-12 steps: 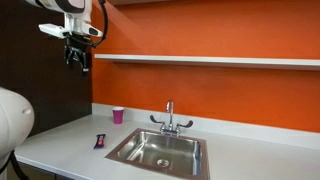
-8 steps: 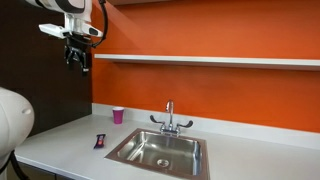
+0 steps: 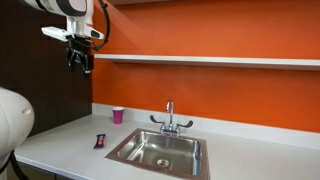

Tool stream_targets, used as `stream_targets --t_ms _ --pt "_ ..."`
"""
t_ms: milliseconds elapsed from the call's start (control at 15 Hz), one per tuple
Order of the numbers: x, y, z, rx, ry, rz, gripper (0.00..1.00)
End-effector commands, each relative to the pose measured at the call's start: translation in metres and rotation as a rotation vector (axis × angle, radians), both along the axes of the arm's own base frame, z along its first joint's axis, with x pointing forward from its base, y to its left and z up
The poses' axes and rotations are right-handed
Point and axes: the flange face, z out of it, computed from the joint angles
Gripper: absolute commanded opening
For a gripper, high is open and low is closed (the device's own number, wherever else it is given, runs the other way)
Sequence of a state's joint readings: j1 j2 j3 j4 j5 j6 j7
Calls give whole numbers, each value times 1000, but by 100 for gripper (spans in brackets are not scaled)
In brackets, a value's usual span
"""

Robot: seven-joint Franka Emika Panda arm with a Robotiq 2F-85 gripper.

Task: Place the protein bar in the sink

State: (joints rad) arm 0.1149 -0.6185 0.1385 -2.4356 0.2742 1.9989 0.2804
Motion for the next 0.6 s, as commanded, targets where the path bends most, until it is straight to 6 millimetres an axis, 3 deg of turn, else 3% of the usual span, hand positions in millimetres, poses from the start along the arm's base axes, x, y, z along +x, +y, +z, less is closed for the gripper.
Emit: stream_targets --t_ms 0,533 --pt "20 -7 -18 -15 5 38 100" --pt "56 -5 -77 -94 88 116 100"
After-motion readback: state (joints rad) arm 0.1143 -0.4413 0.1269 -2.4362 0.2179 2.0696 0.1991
